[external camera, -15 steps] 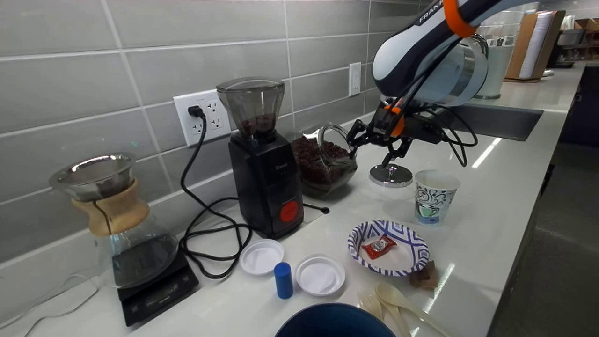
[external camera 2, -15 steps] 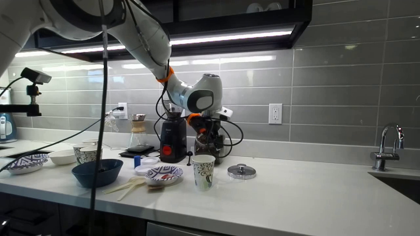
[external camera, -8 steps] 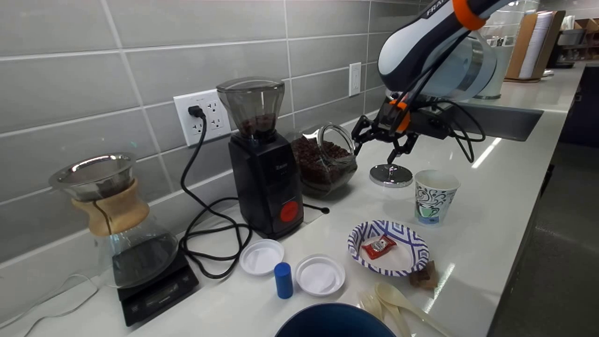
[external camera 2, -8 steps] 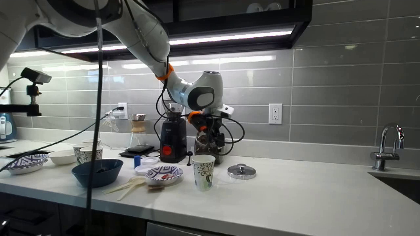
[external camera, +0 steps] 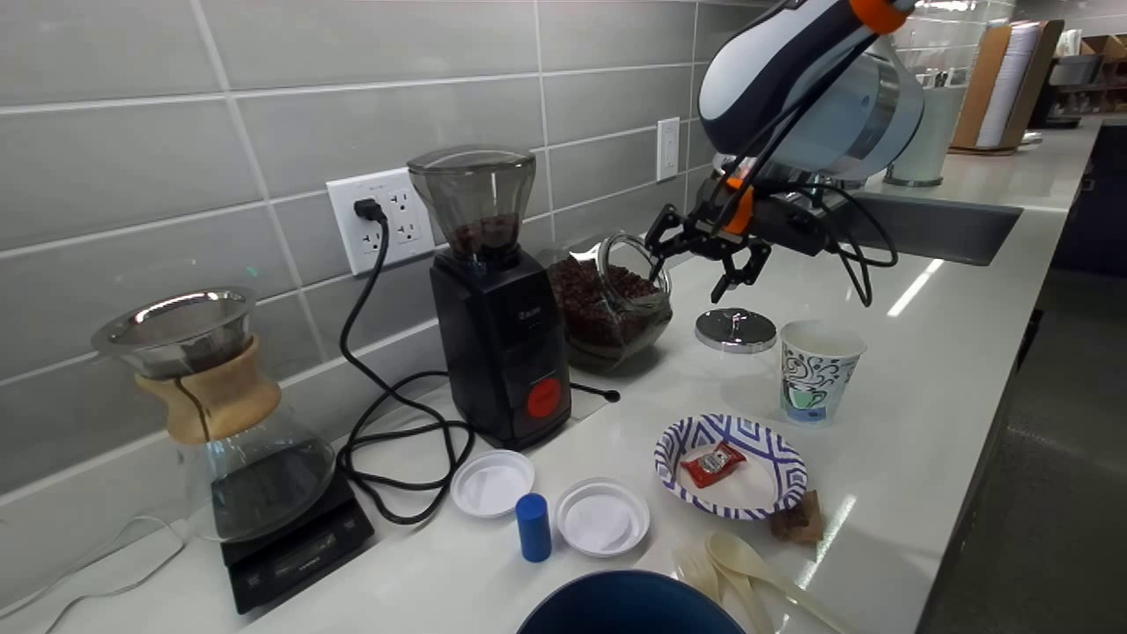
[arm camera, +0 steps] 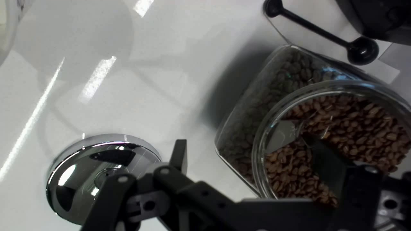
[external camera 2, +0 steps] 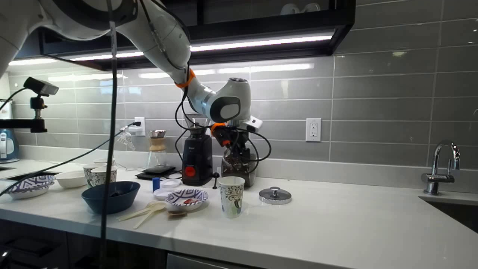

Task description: Use the silver spoon to remove some contents from the glass container and put them in the coffee cup

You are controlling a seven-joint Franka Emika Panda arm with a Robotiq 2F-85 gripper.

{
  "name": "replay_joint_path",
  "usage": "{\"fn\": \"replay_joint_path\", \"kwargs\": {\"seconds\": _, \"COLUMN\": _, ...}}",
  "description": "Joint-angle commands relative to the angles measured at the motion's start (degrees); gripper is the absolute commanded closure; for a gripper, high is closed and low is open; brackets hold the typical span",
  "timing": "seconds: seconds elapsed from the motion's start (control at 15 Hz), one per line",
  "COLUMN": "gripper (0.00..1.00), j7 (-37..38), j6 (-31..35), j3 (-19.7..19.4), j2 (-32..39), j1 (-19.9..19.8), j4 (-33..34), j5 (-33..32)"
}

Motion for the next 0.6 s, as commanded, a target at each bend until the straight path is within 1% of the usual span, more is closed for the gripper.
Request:
{"fn": "replay_joint_path", "kwargs": {"seconds": 0.0, "gripper": 0.00, "j7": 0.2, "j6": -0.1, "j3": -0.1, "j2": 0.1, "j1": 0.1, "j4": 0.1, "j5": 0.0}}
{"fn": "replay_joint_path", "kwargs": {"seconds": 0.33, "gripper": 0.00, "j7": 2.2, "j6": 0.2, "j3": 0.2, "j2": 1.3, "j1": 0.2, "j4": 0.9, "j5": 1.6}}
{"fn": "replay_joint_path", "kwargs": {"seconds": 0.4, "gripper": 0.00, "j7": 3.0, "j6": 0.6, "j3": -0.3, "j2": 1.5, "j1": 0.5, "j4": 0.7, "j5": 1.1}}
{"fn": "replay_joint_path", "kwargs": {"seconds": 0.53, "gripper": 0.00, "j7": 3.0, "j6": 1.2, "j3": 0.3, "j2": 2.1, "j1": 0.1, "j4": 0.7, "j5": 2.0}}
